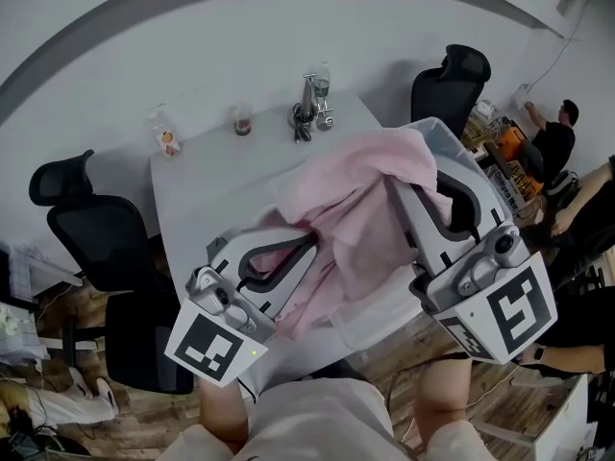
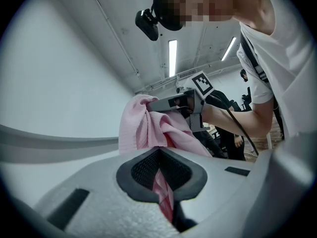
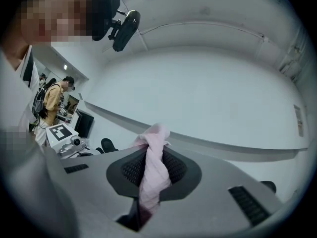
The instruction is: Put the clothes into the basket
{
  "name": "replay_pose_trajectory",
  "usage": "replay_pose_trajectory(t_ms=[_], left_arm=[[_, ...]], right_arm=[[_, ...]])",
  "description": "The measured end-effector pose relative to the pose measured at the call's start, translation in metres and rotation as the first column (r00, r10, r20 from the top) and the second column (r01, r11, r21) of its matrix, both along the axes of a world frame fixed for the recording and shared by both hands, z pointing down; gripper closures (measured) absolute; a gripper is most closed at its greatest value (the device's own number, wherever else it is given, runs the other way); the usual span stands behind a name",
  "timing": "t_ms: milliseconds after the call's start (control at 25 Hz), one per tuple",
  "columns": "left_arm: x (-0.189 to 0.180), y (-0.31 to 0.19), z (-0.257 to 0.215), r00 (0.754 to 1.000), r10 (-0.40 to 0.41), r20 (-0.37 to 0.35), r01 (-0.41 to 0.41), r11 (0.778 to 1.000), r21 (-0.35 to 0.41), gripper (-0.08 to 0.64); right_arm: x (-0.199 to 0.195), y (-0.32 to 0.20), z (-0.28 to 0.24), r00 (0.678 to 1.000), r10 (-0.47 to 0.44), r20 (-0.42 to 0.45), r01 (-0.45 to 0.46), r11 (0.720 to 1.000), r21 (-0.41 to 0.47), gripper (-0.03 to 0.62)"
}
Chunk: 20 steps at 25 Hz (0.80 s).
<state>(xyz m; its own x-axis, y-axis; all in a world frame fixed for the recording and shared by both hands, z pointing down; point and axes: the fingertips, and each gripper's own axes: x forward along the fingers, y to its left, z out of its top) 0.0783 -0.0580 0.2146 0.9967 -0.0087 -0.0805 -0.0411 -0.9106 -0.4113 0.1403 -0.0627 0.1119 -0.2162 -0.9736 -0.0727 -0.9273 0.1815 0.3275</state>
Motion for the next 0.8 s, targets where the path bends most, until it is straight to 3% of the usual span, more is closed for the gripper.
replay_pose_trajectory(t_ms=[800], left_arm=[[0.130,0.011,-0.021,0.998,0.045,0.036,-0.047,0.998,0.041,0.555]], right_arm=[[0.155,0.012,-0.020,0.994,0.109,0.031,-0.110,0.993,0.031,0.561]])
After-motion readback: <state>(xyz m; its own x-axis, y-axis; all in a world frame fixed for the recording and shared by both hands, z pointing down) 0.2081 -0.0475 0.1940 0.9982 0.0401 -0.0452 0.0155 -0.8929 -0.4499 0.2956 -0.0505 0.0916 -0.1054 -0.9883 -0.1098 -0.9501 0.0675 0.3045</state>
